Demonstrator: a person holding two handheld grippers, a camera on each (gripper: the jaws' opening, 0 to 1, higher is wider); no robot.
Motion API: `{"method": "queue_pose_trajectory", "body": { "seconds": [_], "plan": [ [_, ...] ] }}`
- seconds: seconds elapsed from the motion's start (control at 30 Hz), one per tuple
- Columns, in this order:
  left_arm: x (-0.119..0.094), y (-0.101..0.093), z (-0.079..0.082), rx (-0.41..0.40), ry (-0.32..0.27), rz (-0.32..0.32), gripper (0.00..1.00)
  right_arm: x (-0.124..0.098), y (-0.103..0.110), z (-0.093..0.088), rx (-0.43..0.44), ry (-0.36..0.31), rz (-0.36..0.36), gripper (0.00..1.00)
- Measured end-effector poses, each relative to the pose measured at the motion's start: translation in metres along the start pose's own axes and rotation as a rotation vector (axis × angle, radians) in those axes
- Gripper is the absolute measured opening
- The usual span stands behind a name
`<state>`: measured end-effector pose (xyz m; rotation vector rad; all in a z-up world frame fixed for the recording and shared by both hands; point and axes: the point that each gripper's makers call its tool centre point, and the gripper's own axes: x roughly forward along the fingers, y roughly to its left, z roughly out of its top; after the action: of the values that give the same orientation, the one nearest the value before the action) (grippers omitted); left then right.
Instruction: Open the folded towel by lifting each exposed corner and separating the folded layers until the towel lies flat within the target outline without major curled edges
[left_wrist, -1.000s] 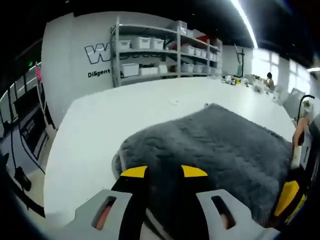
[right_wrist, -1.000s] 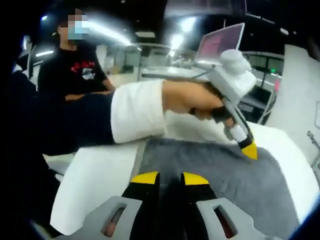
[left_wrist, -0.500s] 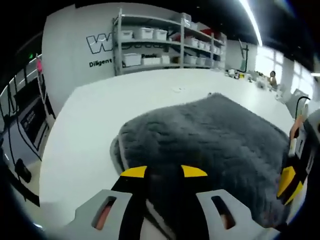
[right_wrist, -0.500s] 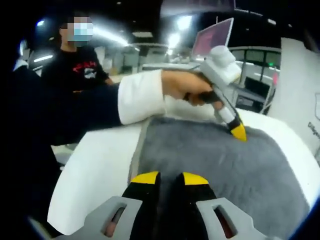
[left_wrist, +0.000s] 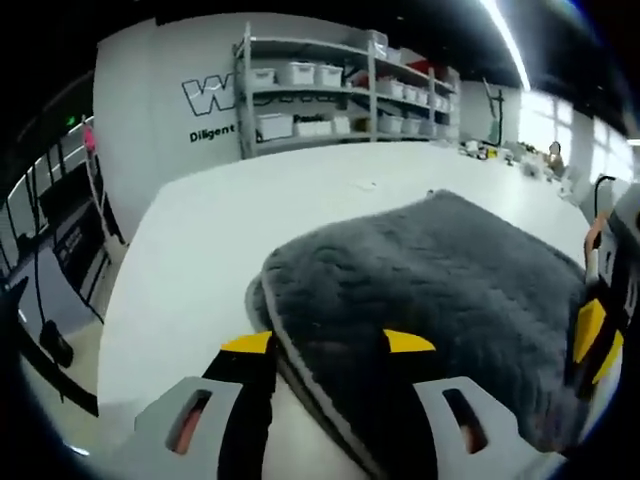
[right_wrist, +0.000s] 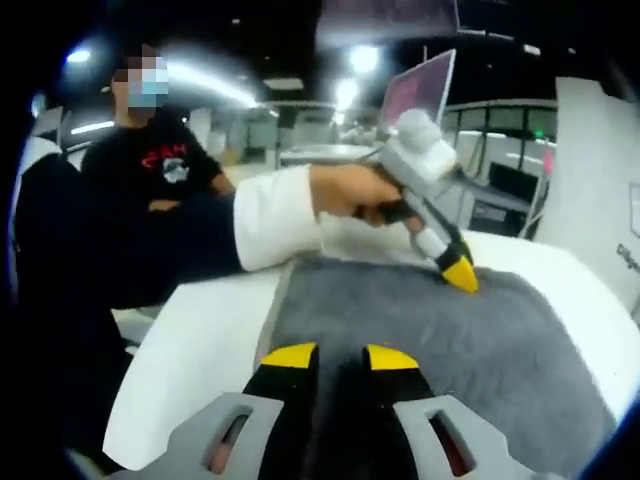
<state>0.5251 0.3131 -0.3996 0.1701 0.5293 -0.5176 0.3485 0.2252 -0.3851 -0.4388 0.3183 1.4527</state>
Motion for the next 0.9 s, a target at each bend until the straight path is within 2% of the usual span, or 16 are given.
{"method": "queue_pose_trajectory", "body": {
  "seconds": [0.23, 0.33, 0.4, 0.5, 0.57, 0.67, 0.8, 0.9],
  "plan": [
    [-0.001, -0.009, -0.004, -0.02, 0.0, -0.017, 0.42, 0.009, 0.015, 0.006, -0.036, 0.005, 0.039, 0.19],
    [-0.002, -0.01, -0.009, -0.031, 0.012, -0.008, 0.42, 0.022, 0.021, 0.01, -0.092, 0.02, 0.037, 0.24],
    [-0.001, -0.003, -0.008, -0.045, 0.01, -0.004, 0.42, 0.027, 0.028, 0.015, -0.124, 0.02, 0.042, 0.26],
    [0.001, 0.007, -0.007, -0.047, 0.014, -0.005, 0.39, 0.035, 0.034, 0.024, -0.17, 0.013, 0.032, 0.25],
    [0.005, 0.011, -0.005, -0.059, 0.016, -0.022, 0.36, 0.043, 0.037, 0.025, -0.224, 0.034, 0.023, 0.25],
    [0.008, 0.013, -0.004, -0.053, 0.02, -0.028, 0.33, 0.053, 0.046, 0.025, -0.261, 0.052, 0.023, 0.24],
    [0.007, 0.023, 0.0, -0.048, 0.026, -0.038, 0.29, 0.063, 0.045, 0.019, -0.334, 0.093, -0.008, 0.21],
    [0.0, 0.019, 0.0, -0.059, 0.022, -0.048, 0.29, 0.065, 0.047, 0.015, -0.375, 0.11, -0.012, 0.18]
  ]
}}
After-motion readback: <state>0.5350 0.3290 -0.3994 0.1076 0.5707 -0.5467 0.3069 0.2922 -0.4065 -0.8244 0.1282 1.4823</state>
